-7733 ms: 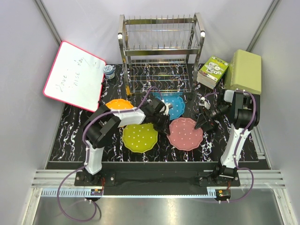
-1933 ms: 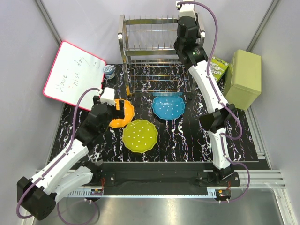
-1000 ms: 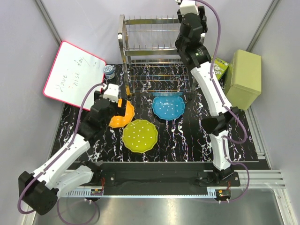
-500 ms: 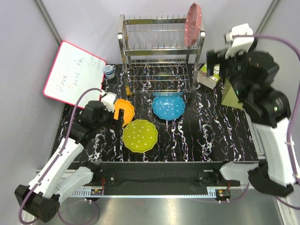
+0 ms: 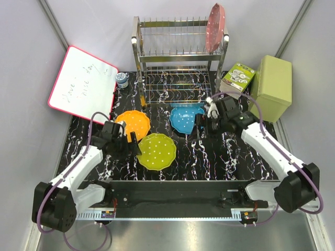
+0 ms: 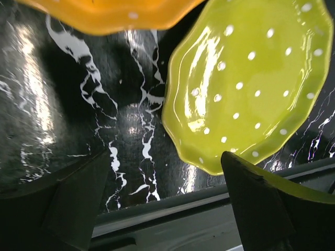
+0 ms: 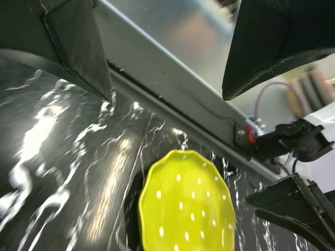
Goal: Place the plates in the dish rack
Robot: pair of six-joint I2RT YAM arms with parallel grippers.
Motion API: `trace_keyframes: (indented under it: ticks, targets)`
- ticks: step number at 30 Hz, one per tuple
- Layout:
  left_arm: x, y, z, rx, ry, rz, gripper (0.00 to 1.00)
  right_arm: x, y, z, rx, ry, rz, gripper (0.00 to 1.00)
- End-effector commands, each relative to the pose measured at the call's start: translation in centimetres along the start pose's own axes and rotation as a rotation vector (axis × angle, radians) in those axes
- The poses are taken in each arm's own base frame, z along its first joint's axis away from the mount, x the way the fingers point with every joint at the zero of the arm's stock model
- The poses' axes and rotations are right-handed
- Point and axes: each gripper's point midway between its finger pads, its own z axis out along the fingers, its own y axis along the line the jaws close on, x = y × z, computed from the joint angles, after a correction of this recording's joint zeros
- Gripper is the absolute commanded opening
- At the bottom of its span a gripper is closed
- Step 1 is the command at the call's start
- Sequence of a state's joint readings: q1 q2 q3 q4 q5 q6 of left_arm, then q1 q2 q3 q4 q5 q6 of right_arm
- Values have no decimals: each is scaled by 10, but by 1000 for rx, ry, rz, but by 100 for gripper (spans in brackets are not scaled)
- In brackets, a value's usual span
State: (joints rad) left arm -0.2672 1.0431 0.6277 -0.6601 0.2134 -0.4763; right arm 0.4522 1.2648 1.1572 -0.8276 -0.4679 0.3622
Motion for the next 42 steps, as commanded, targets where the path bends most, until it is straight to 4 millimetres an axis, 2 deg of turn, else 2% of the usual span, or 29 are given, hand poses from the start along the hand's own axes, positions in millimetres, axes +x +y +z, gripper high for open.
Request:
trace_keyframes:
  ticks: [1,5,8,10,12,13,15,17,22,27,30,33,36,39,40,42]
  targets:
    - [2,-15,5,81,12,-59,90,-2,28,15,-207,-35,191,92]
    - [2,-18,23,104,37,-115,87,22,5,45,-198,28,328,88]
    - [-2,-23,35,128,42,-139,85,27,-15,62,-143,22,371,88]
    - [-8,-30,40,153,30,-130,82,19,-17,74,-169,-5,407,87]
    - [-7,-34,45,159,38,-110,81,20,-26,87,-153,-9,464,85]
    - [-11,-38,47,169,22,-100,80,16,-28,91,-150,-29,467,85]
    - [-9,-41,52,170,26,-83,77,14,-37,97,-117,-44,479,87]
    - [-5,-49,56,196,38,-63,73,17,-41,102,-109,-40,488,85]
    - [-2,-65,64,237,31,-15,72,38,-63,120,-59,-11,557,81]
    - [-2,-86,69,272,33,44,72,55,-77,127,-31,-7,596,79]
    - [3,-91,72,275,52,71,72,60,-84,134,-16,-10,649,78]
    - [8,-94,74,282,68,92,71,54,-88,142,-18,-27,682,76]
    - [14,-92,77,274,88,87,67,33,-86,150,-41,-86,668,76]
    - [17,-92,81,273,105,87,60,15,-85,156,-57,-127,670,75]
    - [19,-93,82,277,114,87,55,14,-84,158,-62,-126,668,75]
    - [19,-94,86,276,121,84,51,12,-84,159,-66,-123,660,75]
